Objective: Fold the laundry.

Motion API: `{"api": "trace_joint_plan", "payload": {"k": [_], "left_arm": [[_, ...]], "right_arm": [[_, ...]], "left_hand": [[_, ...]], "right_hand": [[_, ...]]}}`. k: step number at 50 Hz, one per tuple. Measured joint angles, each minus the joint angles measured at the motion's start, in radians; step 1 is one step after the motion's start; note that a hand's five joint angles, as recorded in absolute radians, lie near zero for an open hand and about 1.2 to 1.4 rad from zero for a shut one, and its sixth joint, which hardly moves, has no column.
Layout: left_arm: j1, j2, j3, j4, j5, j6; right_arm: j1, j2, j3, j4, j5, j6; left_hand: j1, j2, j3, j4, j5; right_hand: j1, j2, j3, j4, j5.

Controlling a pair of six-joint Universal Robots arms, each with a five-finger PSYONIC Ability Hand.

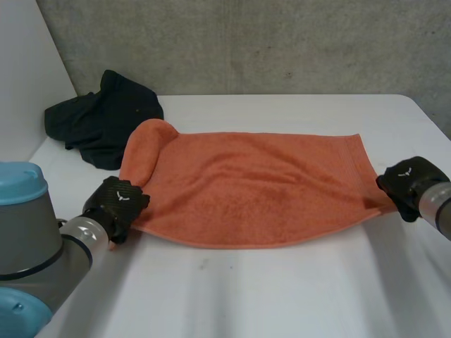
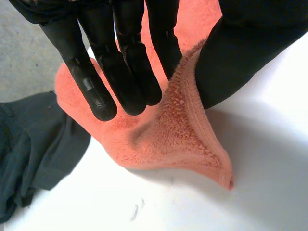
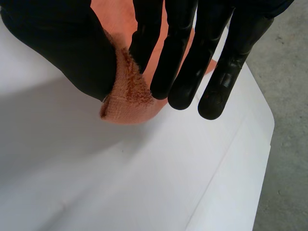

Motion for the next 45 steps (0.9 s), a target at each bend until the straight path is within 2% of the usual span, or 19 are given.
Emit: {"api": "trace_joint_plan", "payload": {"k": [3, 4, 5, 6, 8, 10, 15, 20, 28, 37, 45], "left_arm": [[0.003, 0.008, -0.001, -0.014, 0.000, -0.001], [0.006, 0.014, -0.001, -0.021, 0.000, -0.007], [0.009, 0.017, -0.001, -0.020, -0.001, -0.015], [0.009, 0.017, -0.001, -0.020, -0.001, -0.015], [0.010, 0.021, -0.003, -0.011, -0.003, -0.053], [0.010, 0.025, -0.005, -0.007, -0.003, -0.087], [0.009, 0.055, -0.024, -0.005, -0.004, -0.234], [0.012, 0.088, -0.053, -0.010, -0.012, -0.328], [0.060, 0.150, -0.104, -0.002, -0.087, -0.480], [0.105, 0.173, -0.142, -0.001, -0.109, -0.625], [0.140, 0.174, -0.165, -0.008, -0.132, -0.695]], "right_arm": [[-0.008, -0.010, 0.014, -0.003, -0.005, -0.009], [-0.018, -0.024, 0.035, -0.013, -0.014, -0.020], [-0.026, -0.032, 0.047, -0.029, -0.021, -0.020], [-0.026, -0.032, 0.047, -0.029, -0.021, -0.020], [-0.043, -0.037, 0.061, -0.068, -0.030, -0.002], [-0.056, -0.038, 0.071, -0.098, -0.034, 0.018], [-0.081, -0.036, 0.096, -0.159, -0.042, 0.066], [-0.086, -0.035, 0.111, -0.187, -0.050, 0.082], [-0.085, -0.034, 0.127, -0.225, -0.057, 0.096], [-0.083, -0.034, 0.140, -0.244, -0.058, 0.105], [-0.083, -0.034, 0.149, -0.251, -0.058, 0.105]], "left_hand": [[-0.103, -0.105, -0.104, -0.106, -0.087], [-0.332, -0.328, -0.320, -0.317, -0.288], [-0.426, -0.438, -0.429, -0.434, -0.404], [-0.426, -0.438, -0.429, -0.434, -0.404], [-0.641, -0.646, -0.639, -0.652, -0.623], [-0.671, -0.689, -0.681, -0.698, -0.669], [-0.671, -0.704, -0.696, -0.713, -0.686], [-0.671, -0.704, -0.696, -0.713, -0.686], [-0.667, -0.699, -0.693, -0.703, -0.670], [-0.619, -0.647, -0.641, -0.641, -0.610], [-0.594, -0.624, -0.615, -0.617, -0.586]], "right_hand": [[0.000, 0.000, 0.000, 0.000, 0.000], [0.000, 0.000, 0.000, 0.000, 0.000], [0.000, 0.000, 0.000, 0.000, 0.000], [0.000, 0.000, 0.000, 0.000, 0.000], [0.000, 0.000, 0.000, 0.000, 0.000], [0.000, 0.000, 0.000, 0.000, 0.000], [0.000, 0.000, 0.000, 0.000, 0.000], [0.000, 0.000, 0.000, 0.000, 0.000], [0.000, 0.000, 0.000, 0.000, 0.000], [0.000, 0.000, 0.000, 0.000, 0.000], [0.000, 0.000, 0.000, 0.000, 0.000]]}}
